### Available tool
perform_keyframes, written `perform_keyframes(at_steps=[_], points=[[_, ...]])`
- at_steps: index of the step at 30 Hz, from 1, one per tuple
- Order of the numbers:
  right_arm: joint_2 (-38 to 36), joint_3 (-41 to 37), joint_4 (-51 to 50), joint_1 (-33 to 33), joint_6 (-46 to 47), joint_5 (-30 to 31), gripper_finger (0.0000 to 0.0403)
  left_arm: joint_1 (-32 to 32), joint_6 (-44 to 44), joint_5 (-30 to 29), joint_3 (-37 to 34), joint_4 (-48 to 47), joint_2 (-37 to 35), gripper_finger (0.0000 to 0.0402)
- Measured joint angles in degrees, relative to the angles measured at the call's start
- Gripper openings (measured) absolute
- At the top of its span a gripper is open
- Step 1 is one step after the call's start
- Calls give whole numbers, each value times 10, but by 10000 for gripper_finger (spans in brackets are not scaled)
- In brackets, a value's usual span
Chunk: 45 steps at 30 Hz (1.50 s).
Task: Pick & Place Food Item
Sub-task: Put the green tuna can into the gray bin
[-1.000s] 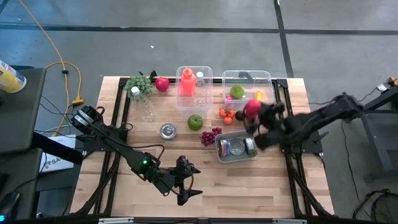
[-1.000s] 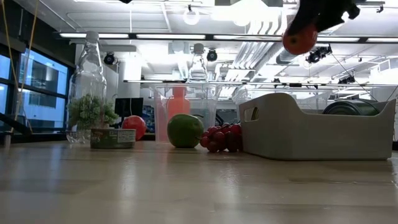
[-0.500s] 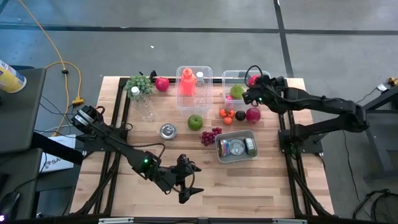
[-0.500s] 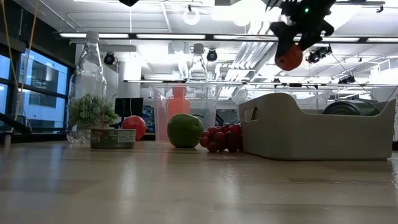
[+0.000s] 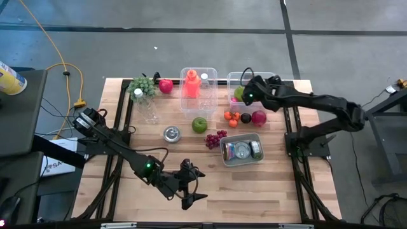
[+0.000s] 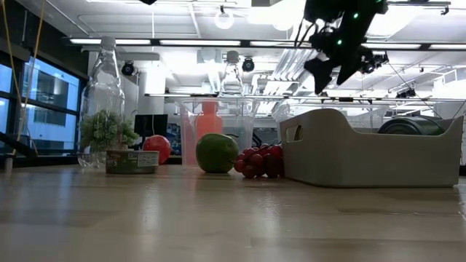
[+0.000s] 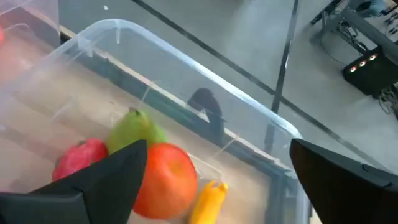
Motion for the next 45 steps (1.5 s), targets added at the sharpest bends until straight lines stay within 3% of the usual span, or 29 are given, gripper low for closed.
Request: perform_keyframes(at_steps=[6, 11, 18, 30, 36, 45], points=[[23, 0, 46, 2, -15, 13, 398, 0, 0, 0, 0, 0, 0, 397], [14, 0, 91, 40, -38, 11, 397, 0, 0, 0, 0, 0, 0, 397], [-15, 0, 146, 198, -50, -17, 397, 0, 3, 0, 0, -12, 0, 397], [-4, 0, 333, 468, -175, -26, 398, -6, 14, -1, -1, -24, 0, 397], [24, 0, 336, 530, -173, -39, 397, -15, 17, 0, -1, -24, 0, 397], [65, 0, 354, 586, -69, -38, 397, -22, 68, 0, -1, -25, 0, 397]])
